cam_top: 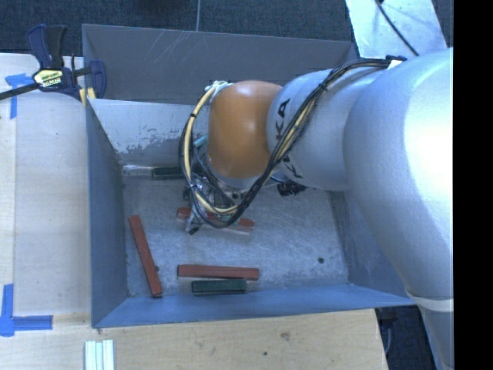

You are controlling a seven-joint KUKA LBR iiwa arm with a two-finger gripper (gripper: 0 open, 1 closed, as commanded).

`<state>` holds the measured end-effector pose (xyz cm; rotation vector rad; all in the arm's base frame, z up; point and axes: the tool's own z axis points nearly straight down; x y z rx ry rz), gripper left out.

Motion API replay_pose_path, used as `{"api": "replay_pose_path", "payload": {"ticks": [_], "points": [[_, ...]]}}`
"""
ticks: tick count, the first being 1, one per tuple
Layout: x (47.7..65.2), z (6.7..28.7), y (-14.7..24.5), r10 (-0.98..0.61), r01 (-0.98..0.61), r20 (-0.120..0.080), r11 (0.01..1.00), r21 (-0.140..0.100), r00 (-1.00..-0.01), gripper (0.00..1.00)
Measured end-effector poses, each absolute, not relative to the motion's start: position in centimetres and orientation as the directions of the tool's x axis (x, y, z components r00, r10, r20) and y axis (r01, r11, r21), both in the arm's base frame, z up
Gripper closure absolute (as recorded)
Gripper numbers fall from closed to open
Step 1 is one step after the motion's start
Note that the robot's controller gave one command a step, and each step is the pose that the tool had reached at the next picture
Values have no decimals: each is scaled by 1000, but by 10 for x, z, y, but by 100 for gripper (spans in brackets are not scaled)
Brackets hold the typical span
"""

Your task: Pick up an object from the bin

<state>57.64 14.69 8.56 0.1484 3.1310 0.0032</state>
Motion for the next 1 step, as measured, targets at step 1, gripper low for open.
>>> {"api": "replay_pose_path", "payload": {"ticks": [1], "points": [[558, 215, 153, 6, 6, -11, 1000, 2, -1000, 100]]}}
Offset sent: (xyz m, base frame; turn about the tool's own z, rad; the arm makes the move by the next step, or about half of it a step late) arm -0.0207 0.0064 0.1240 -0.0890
